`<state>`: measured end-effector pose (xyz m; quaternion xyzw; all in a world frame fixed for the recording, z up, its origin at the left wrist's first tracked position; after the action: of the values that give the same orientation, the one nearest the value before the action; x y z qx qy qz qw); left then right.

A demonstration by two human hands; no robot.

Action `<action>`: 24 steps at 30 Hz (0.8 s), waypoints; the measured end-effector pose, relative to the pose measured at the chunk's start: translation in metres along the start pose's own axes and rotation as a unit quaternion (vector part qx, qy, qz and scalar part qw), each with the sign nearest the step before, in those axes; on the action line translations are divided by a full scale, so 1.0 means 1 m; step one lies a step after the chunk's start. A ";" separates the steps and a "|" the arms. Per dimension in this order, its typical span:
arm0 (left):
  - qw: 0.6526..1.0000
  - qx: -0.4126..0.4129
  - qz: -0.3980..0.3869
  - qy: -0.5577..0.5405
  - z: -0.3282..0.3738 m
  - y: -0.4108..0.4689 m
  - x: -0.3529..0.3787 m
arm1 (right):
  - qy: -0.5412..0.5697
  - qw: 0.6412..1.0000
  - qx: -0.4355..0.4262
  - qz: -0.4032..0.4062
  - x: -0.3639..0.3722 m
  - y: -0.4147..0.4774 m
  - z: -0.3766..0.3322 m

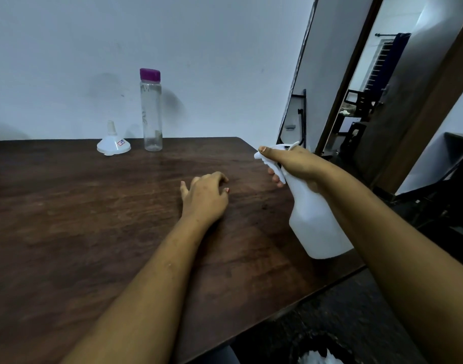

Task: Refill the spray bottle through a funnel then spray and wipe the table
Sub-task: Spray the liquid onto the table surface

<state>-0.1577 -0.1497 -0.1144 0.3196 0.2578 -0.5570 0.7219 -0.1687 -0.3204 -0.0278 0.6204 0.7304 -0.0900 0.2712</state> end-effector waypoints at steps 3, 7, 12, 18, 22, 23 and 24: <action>1.000 0.017 0.003 -0.020 0.003 0.000 0.002 | 0.016 1.000 -0.001 0.001 -0.001 -0.001 0.000; 0.995 0.038 0.016 -0.090 0.010 0.000 0.002 | 0.051 0.999 0.002 -0.017 0.003 -0.005 -0.004; 0.958 0.077 0.007 -0.277 0.026 0.002 -0.006 | 0.042 0.999 -0.025 -0.001 0.002 -0.008 -0.007; 0.920 0.120 -0.099 -0.361 0.059 0.002 -0.017 | 0.098 0.995 -0.029 -0.005 -0.004 -0.009 -0.004; 0.908 0.073 -0.145 -0.386 0.071 0.003 -0.021 | 0.115 0.992 -0.051 -0.008 -0.008 -0.012 -0.004; 0.903 0.060 -0.165 -0.391 0.073 0.004 -0.021 | 0.118 0.991 -0.055 -0.008 -0.010 -0.014 -0.004; 0.900 0.048 -0.185 -0.392 0.076 0.004 -0.021 | 0.121 0.991 -0.060 -0.011 -0.011 -0.015 -0.005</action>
<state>-0.1577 -0.1919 -0.0480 0.0560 -0.0181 -0.7724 0.6324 -0.1834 -0.3308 -0.0211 0.6010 0.7688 0.0267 0.2168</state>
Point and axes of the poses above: each hand's wrist, its own y-axis towards the middle knuckle, its own x-axis out of the palm, z = x × y, the point moved 3 cm from there along y, towards the middle knuckle, and after that the axes turned 15 degrees about -x, right-handed, at the moved point
